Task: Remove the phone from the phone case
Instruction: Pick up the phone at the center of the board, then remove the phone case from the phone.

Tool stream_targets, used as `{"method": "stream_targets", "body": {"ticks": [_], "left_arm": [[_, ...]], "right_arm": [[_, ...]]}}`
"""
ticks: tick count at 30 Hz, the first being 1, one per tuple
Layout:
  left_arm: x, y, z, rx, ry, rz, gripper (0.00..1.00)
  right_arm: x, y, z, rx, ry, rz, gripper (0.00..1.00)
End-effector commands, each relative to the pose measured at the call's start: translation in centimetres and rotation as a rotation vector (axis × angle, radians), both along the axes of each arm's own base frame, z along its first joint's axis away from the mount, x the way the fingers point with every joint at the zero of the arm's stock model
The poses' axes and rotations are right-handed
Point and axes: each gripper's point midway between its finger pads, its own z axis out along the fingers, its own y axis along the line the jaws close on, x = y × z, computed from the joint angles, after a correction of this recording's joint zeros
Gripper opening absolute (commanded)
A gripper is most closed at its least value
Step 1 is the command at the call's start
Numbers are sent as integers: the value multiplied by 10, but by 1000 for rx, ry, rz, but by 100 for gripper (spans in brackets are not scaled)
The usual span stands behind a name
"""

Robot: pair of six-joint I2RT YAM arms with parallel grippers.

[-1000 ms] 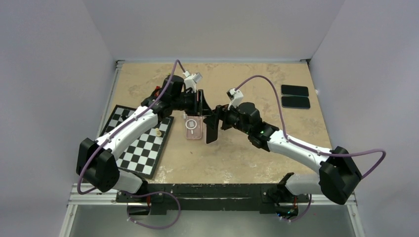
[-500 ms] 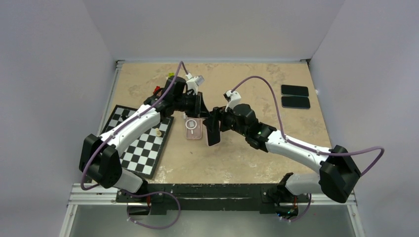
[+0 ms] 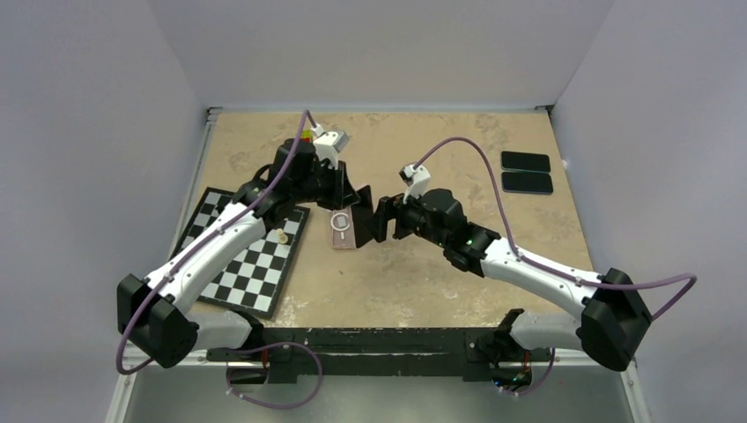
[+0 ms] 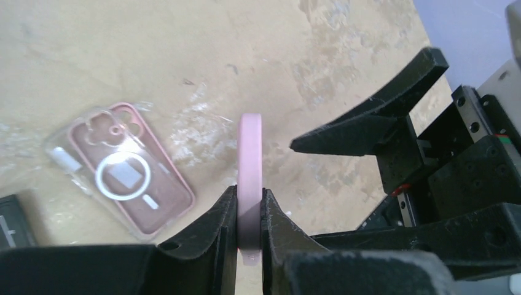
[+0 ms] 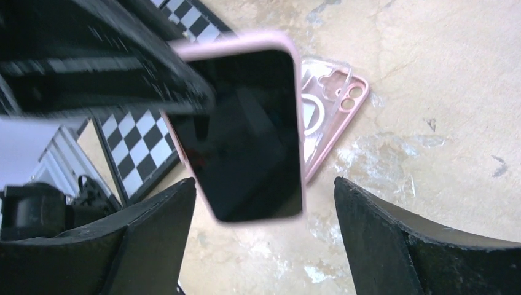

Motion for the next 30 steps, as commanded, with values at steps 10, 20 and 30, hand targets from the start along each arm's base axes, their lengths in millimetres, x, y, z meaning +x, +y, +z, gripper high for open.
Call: {"method": "stream_targets", "body": {"ticks": [10,20,30], "left_arm": [[-11,-13,61,-144,-270,-173,0],[-42,-51,73,-356,-145,-443,0],[-56,-52,90,-403,-190,-510,0]], "right_arm": [[8,-44,-25,1,34,123,83],[-63,-43,6,230,-48,587,82],[-71,-38,23,309,-61,658,75]]}}
